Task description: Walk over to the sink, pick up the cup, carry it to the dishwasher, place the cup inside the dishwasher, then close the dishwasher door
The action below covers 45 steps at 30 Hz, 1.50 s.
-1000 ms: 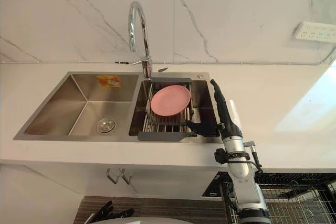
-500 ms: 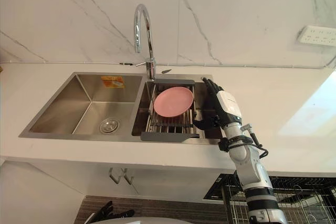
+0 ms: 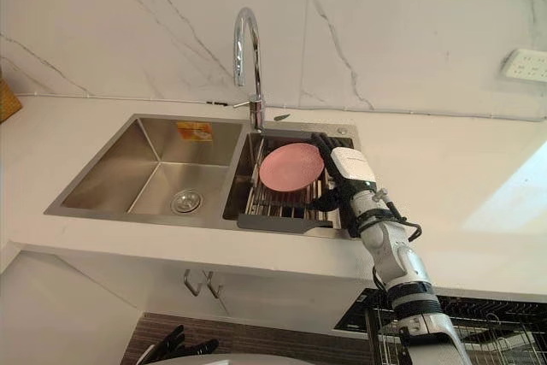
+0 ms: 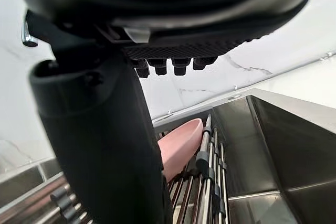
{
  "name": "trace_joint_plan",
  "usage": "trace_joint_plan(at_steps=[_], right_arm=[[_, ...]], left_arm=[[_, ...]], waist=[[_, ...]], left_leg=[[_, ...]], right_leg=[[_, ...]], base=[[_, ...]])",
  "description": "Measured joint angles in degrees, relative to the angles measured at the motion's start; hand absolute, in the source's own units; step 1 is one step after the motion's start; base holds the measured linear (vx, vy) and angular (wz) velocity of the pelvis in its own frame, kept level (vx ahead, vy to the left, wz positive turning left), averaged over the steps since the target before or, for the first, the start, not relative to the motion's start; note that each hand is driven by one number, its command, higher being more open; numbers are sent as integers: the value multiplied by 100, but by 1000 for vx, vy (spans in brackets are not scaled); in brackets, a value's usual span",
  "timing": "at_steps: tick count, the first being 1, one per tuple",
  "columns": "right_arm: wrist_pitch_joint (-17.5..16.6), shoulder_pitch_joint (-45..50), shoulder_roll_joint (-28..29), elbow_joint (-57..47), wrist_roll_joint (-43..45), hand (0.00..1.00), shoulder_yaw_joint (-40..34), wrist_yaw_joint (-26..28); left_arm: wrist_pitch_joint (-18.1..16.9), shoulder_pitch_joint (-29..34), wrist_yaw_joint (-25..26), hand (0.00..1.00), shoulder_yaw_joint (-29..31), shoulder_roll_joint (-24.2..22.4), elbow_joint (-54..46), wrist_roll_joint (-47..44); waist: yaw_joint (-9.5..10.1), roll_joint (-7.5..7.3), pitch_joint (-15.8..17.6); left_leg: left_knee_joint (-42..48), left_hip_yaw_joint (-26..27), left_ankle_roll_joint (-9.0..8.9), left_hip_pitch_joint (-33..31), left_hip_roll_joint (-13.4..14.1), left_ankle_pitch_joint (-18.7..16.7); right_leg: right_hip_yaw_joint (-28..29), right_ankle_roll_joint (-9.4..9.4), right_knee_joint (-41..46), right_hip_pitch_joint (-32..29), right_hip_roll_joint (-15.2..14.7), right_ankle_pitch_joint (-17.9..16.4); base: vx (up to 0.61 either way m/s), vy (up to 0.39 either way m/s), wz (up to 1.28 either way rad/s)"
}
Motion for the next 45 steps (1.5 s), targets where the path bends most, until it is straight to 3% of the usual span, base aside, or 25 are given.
trace_joint_plan(at_steps=[8, 20, 32, 33, 45], right_arm=[[2, -212, -109, 445, -320, 100, 240, -14], [0, -597, -256, 728, -1143, 100, 277, -660], [7, -705, -440, 847, -1324, 100, 499, -703], [5, -739, -439, 924, -1324, 0, 513, -681], [13, -1031, -444, 1292, -1123, 0, 743, -334]], left_arm=[[20, 32, -12, 100, 0, 0, -114, 0], [11, 48, -39, 100, -1, -13, -203, -1], [5, 48, -109, 100, -17, -20, -323, -3], [7, 48, -110, 100, -17, -21, -328, -2], [-21, 47, -112, 100, -77, -11, -435, -32]], waist=[[67, -17, 38], [118, -14, 198], [251, -10, 234], [257, -9, 243], [327, -12, 406]], left_leg=[[0, -31, 0, 0, -11, 0], [1, -97, 10, -7, -30, 7], [1, -153, 12, -23, -52, 8], [1, -161, 15, -26, -58, 10], [0, -192, 52, -69, -111, 36]], right_leg=[[-40, 1, -13, 29, -6, 0], [-126, 4, -14, 63, -19, -3], [-195, 6, -13, 82, -36, -4], [-203, 7, -13, 84, -40, -5], [-265, 30, -13, 77, -86, -3]], base=[[-2, -1, 0], [-6, -4, 1], [-2, -3, 1], [-27, -8, 3], [-10, -4, 1]])
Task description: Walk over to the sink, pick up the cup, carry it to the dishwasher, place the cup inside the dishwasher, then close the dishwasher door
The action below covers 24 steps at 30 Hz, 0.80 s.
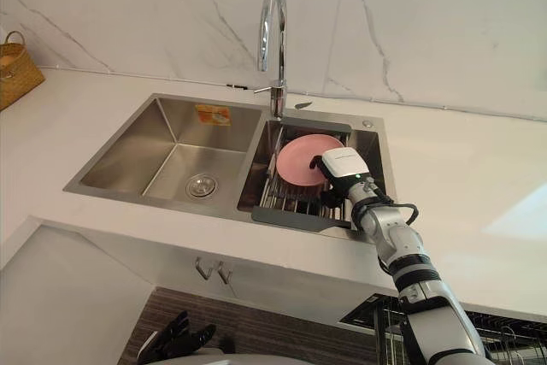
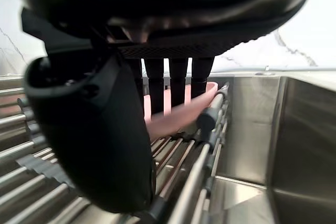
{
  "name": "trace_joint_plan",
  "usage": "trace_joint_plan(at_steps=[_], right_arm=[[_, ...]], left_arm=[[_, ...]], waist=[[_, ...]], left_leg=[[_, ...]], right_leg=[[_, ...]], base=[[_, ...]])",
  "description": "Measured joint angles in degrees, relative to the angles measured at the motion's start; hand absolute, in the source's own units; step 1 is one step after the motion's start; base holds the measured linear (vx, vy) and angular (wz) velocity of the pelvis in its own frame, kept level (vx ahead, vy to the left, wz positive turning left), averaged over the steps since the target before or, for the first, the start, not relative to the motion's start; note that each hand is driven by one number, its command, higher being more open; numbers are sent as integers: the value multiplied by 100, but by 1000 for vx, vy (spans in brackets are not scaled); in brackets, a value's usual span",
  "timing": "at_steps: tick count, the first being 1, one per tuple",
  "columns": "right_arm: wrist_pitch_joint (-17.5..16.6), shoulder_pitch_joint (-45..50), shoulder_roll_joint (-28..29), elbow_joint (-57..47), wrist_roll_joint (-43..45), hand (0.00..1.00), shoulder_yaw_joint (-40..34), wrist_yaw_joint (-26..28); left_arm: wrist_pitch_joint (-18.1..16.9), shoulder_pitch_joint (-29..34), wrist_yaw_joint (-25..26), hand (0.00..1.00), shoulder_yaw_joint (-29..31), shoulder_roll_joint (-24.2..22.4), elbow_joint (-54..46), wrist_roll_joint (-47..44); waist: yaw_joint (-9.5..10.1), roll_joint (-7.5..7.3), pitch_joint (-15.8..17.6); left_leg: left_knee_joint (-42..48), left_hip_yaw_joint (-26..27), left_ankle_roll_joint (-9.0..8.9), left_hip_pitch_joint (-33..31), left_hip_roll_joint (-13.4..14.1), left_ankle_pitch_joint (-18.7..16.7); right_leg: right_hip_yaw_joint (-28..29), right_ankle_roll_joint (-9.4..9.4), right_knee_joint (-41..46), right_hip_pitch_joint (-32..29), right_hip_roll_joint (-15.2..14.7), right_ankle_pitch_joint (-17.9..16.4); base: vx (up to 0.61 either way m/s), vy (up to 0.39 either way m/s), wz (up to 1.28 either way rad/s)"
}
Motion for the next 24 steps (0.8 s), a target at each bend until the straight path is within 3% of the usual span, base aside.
trace_joint_plan(at_steps=[7, 24], right_arm=[[-111, -242, 11, 95, 284, 0, 96, 37], [-192, 50, 13, -443, 742, 0, -62, 114]], left_arm=[[-11, -46, -41, 100, -38, 24, -80, -32], [-25, -43, -47, 100, -41, 36, -127, -89]], waist=[[103, -44, 76], [19, -38, 144]], left_leg=[[0, -23, 1, -27, -7, 1], [1, 86, 6, -24, 10, 3]], right_leg=[[-25, 1, 0, -11, -2, -1], [96, 7, 12, -77, -2, 5]], base=[[-1, -2, 1], [-1, 0, -2]])
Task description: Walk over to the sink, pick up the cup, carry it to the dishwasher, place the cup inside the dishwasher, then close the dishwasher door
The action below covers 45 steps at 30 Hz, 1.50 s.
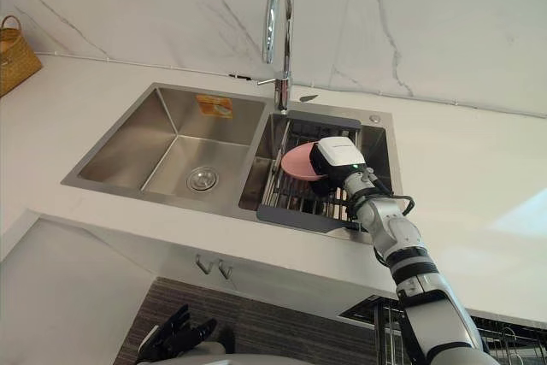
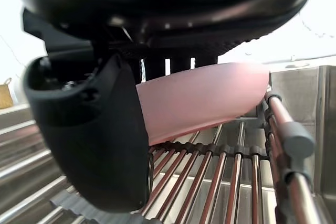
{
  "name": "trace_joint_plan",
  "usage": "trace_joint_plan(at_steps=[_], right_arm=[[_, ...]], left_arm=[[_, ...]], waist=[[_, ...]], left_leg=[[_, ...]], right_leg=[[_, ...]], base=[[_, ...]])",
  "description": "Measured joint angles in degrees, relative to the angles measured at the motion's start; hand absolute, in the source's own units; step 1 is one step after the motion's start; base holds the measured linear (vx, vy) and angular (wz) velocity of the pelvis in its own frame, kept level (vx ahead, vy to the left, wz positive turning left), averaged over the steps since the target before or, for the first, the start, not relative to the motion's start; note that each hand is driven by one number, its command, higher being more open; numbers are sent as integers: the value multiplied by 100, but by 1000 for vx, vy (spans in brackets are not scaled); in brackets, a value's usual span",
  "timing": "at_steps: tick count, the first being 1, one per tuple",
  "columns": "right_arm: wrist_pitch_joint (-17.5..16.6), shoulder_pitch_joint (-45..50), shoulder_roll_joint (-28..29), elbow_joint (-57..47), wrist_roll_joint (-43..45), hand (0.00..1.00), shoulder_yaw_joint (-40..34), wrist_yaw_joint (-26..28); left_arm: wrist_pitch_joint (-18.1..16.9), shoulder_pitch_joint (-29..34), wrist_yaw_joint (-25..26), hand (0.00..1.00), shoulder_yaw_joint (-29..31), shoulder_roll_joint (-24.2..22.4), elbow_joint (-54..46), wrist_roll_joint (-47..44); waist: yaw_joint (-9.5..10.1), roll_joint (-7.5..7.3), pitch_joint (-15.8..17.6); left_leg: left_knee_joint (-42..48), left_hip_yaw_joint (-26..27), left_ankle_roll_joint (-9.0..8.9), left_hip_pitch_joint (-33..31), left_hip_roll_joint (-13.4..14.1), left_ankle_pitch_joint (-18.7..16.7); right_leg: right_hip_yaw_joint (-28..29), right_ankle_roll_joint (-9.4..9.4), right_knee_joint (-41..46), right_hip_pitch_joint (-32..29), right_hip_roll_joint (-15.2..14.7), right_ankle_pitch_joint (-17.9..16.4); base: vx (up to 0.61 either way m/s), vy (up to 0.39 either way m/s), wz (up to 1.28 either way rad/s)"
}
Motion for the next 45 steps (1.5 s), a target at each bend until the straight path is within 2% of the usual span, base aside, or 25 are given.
trace_joint_plan(at_steps=[12, 19, 23, 30, 36, 40, 45], right_arm=[[-253, 708, 14, -1376, 381, 0, -389, -137], [-608, 1075, 35, -2107, 461, 0, -771, -390], [-768, 1441, 41, -2640, 661, 0, -909, -514], [-999, 1958, 315, -3412, 1038, 0, -1334, -744], [-1066, 2481, 482, -3726, 1101, 0, -1576, -931], [-1065, 2803, 634, -3727, 1099, 0, -1693, -990], [-989, 3261, 751, -3741, 1098, 0, -1883, -1132]], left_arm=[[-105, 18, -17, 100, 4, 31, 137, 2], [-210, 18, -16, 100, 14, 39, 254, 2], [-237, 20, -16, 100, 28, 34, 427, 4], [-297, 25, -7, 100, 51, 19, 612, 4], [-359, 56, 2, 100, 57, 29, 701, 9], [-365, 57, 14, 100, 57, 28, 753, 21], [-376, 56, 36, 100, 56, 2, 880, 117]], waist=[[-189, 21, -24], [-264, 27, -41], [-333, 48, -200], [-444, 97, -287], [-569, 102, -326], [-576, 114, -387], [-637, 203, -490]], left_leg=[[0, 173, 16, 5, 23, -17], [0, 365, 4, 59, 97, -31], [0, 442, -11, 104, 128, -42], [0, 666, -34, 244, 197, -58], [0, 740, -61, 304, 231, -81], [2, 877, -96, 348, 295, -106], [28, 1062, -162, 451, 374, -157]], right_leg=[[188, 0, 7, -102, 4, 17], [373, -21, 3, -157, 47, 61], [466, -41, -1, -169, 84, 75], [694, -82, -12, -169, 140, 144], [802, -101, -14, -178, 172, 162], [908, -125, -26, -203, 231, 178], [1127, -155, -50, -231, 319, 198]], base=[[-15, -6, -7], [-14, -9, -14], [-25, -8, -11], [-44, -4, -17], [-27, -2, -10], [-4, -13, -17], [22, -12, -21]])
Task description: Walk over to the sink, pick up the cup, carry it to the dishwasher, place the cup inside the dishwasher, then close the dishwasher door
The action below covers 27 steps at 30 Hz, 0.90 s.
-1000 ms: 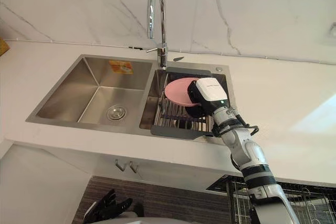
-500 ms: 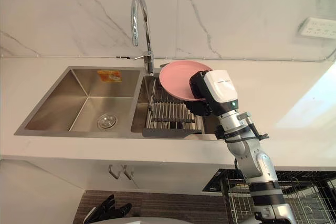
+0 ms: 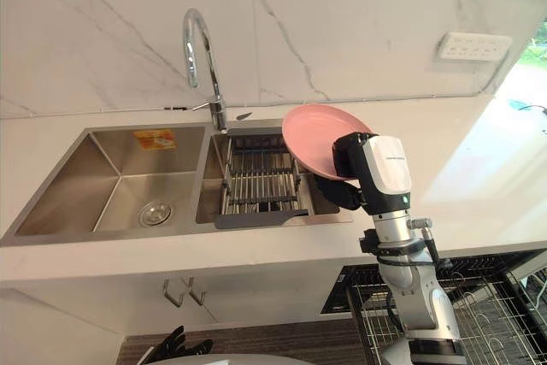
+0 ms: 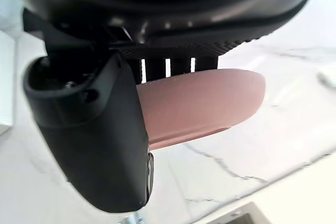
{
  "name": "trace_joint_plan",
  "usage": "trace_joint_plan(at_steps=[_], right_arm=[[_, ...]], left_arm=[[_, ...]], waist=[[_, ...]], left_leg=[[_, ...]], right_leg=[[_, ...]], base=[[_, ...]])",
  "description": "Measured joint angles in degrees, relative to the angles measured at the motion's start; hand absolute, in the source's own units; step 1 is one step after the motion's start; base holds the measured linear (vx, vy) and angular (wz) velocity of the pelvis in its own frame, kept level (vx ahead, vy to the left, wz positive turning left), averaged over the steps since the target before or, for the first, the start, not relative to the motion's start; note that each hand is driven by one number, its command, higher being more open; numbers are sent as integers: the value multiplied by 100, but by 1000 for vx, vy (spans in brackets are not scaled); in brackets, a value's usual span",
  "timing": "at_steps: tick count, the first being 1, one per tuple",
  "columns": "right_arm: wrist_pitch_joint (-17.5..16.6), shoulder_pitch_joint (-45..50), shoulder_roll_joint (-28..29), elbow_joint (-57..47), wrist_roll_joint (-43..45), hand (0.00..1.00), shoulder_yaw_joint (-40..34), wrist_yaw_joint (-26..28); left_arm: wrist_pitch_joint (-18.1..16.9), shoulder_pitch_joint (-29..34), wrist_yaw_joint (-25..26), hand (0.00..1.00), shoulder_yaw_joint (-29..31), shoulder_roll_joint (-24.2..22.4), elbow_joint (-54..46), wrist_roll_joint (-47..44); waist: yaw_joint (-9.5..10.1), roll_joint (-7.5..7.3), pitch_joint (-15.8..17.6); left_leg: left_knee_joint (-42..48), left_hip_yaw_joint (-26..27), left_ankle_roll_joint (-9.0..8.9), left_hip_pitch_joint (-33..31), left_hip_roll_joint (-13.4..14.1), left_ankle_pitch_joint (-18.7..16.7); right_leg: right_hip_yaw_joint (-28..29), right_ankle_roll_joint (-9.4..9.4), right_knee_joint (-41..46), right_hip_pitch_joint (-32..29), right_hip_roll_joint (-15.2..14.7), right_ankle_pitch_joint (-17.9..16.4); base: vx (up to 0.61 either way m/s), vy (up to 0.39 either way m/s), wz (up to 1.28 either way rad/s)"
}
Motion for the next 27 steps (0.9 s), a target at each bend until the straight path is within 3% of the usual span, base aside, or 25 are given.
trace_joint_plan(at_steps=[6, 8, 10, 14, 17, 20, 22, 23, 24, 27], right_arm=[[163, 402, 110, -3, 2, 0, -520, -113], [201, 447, 119, -4, 1, 0, -599, -118], [184, 496, 161, -29, -6, 0, -629, -262], [154, 761, 208, -232, -14, 0, -922, -468], [103, 836, 266, -477, -57, 0, -950, -490], [-17, 872, 372, -658, -66, 0, -946, -609], [-13, 868, 373, -653, -134, 0, -941, -629], [9, 867, 374, -633, -140, 0, -924, -666], [50, 794, 372, -553, -150, 0, -843, -731], [154, 629, 376, -296, -241, 0, -651, -839]], left_arm=[[-79, 34, 5, 100, 5, -15, 71, 119], [-193, 49, 16, 100, 10, -59, 99, 120], [-234, 53, 28, 100, 59, -123, 164, 115], [-240, 72, 38, 100, 118, -153, 183, 97], [-210, 99, 165, 100, 116, -172, 133, 14], [-266, 221, 253, 100, 116, -237, -25, -326], [-318, 271, 252, 100, 116, -192, -107, -475], [-336, 299, 255, 100, 116, -168, -170, -543], [-360, 360, 303, 100, 123, -171, -237, -581], [-480, 491, 391, 100, 130, -98, -262, -683]], waist=[[-111, 54, -36], [-81, 51, -9], [-98, 137, 3], [-121, 124, 36], [-85, 97, 144], [-75, 55, 218], [-22, -49, 296], [50, -99, 327], [186, -103, 338], [300, -128, 362]], left_leg=[[73, 180, -61, 59, 36, -123], [572, -319, -61, 11, 87, -540], [1125, -690, -32, 20, 134, -1008], [1325, -446, 23, 85, 39, -1326], [1347, -189, 51, 260, -11, -1445], [1324, 187, 65, 240, -27, -1470], [1335, 310, 60, 247, -74, -1476], [1303, 165, 18, 251, -159, -1576], [1242, -214, 96, 279, -309, -1660], [1212, -65, 163, 359, -218, -1602]], right_leg=[[264, -19, 19, -92, 43, 12], [556, -45, 46, -130, 93, 31], [960, -29, 111, -129, 169, 50], [1424, 61, 18, -316, 103, 87], [874, -45, 51, -454, -121, 152], [139, -531, 458, -904, -336, 195], [-41, -714, 829, -1184, -453, 291], [-35, -726, 953, -1306, -455, 298], [-163, -704, 998, -1409, -461, 282], [-584, -569, 945, -1422, -485, 375]], base=[[15, 3, -24], [63, 16, -72], [35, 45, -94], [-45, 81, -73], [-75, 91, -92], [-46, 56, -75], [-66, 39, -56], [-56, 35, -67], [-30, 35, -81], [11, -1, -66]])
